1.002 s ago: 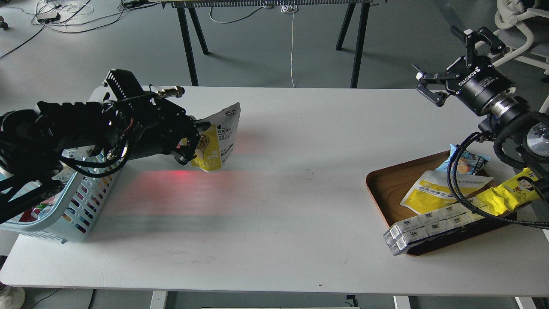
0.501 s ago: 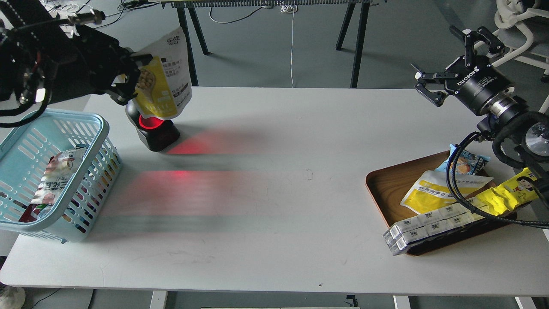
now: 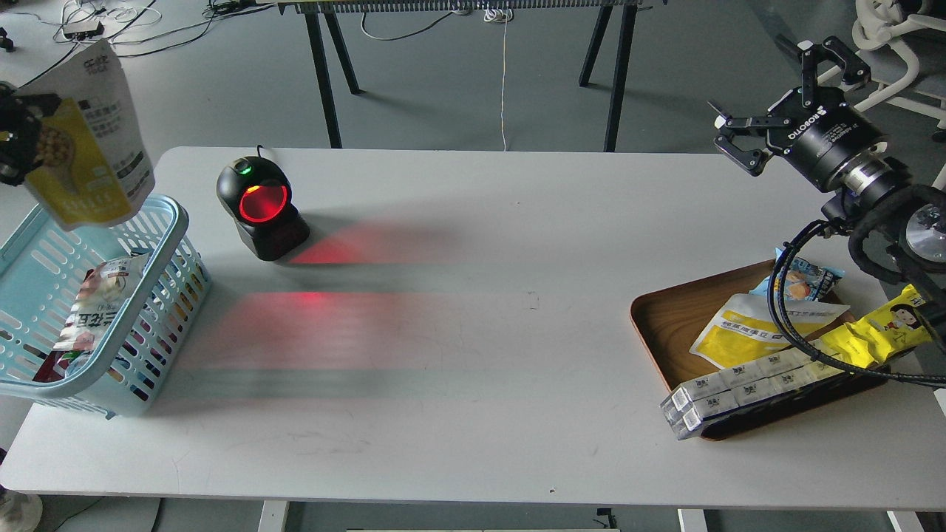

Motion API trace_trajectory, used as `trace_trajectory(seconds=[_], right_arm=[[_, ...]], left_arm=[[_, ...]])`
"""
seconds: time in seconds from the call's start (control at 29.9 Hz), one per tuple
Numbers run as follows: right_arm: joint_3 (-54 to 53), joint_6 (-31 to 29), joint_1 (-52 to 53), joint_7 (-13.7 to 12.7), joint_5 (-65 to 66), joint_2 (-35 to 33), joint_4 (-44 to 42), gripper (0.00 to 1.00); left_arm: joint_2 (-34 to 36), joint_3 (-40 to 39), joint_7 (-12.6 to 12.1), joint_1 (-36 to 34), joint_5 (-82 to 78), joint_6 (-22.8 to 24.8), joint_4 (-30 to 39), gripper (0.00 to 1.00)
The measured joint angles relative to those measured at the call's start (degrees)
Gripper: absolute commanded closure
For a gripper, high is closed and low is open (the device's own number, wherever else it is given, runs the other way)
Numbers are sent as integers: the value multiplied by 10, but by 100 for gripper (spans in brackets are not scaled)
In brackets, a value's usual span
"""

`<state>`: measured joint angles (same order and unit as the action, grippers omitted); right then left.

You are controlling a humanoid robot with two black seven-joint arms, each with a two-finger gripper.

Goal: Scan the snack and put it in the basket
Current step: 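Lift the packet over the blue basket and release it inside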

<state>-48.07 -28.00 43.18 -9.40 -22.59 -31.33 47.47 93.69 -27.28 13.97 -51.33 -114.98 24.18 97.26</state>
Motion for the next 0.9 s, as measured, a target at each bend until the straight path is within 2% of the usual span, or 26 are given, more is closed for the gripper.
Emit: trace_trajectory(seconds=[0.2,0.4,0.67,0.9], right_arm=[[1,0,1,0,8,2,0,3],[1,0,1,0,17,8,0,3],[1,0,1,0,17,14,0,3],[1,0,1,0,18,15,1,3]], left_arm=[[51,119,6,0,13,-108,-30,100],[63,180,8,0,34,-172,-32,100],[63,193,10,-1,38,-200,-4,100],[63,245,7,-1,39,-222,-4,100]])
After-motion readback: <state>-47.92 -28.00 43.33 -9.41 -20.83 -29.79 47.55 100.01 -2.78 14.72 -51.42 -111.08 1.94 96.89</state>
